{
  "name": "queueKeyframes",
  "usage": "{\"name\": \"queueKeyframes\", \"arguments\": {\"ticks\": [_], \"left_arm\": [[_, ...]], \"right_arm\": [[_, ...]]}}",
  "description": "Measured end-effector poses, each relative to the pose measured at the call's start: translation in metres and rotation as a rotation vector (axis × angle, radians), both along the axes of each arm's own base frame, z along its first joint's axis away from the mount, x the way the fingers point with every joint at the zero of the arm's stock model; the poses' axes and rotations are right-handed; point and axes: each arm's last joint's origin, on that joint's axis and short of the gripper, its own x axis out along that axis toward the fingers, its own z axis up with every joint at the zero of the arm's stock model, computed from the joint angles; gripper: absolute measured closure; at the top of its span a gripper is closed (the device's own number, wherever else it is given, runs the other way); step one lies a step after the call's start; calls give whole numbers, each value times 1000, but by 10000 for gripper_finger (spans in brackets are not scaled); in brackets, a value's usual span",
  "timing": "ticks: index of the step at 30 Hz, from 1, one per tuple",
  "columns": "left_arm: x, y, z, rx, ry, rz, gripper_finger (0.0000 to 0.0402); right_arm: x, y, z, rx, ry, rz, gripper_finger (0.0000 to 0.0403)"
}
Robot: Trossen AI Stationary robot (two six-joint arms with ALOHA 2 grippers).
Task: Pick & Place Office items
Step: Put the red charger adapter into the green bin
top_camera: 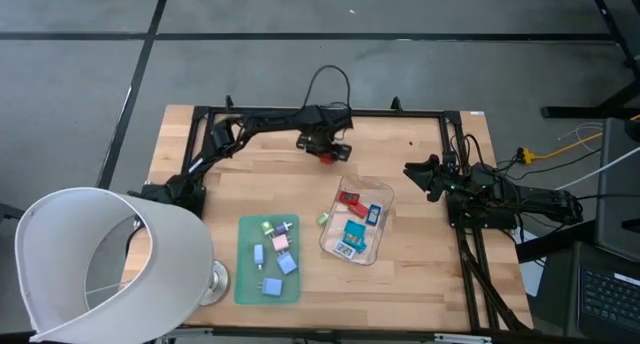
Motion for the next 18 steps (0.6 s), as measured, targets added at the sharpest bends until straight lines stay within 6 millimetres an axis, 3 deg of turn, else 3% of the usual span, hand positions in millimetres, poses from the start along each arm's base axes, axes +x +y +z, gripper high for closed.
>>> {"name": "queueKeyframes", "arguments": {"ticks": [5, 11, 18], "left_arm": [[6, -19, 13, 71, -2, -71, 191], [1, -31, 52, 170, -48, -88, 191], [-22, -49, 104, 209, -63, -224, 191]], "right_arm": [[0, 0, 0, 0, 0, 0, 202], [0, 0, 0, 1, 0, 0, 202], [0, 0, 0, 1, 0, 0, 202]]}}
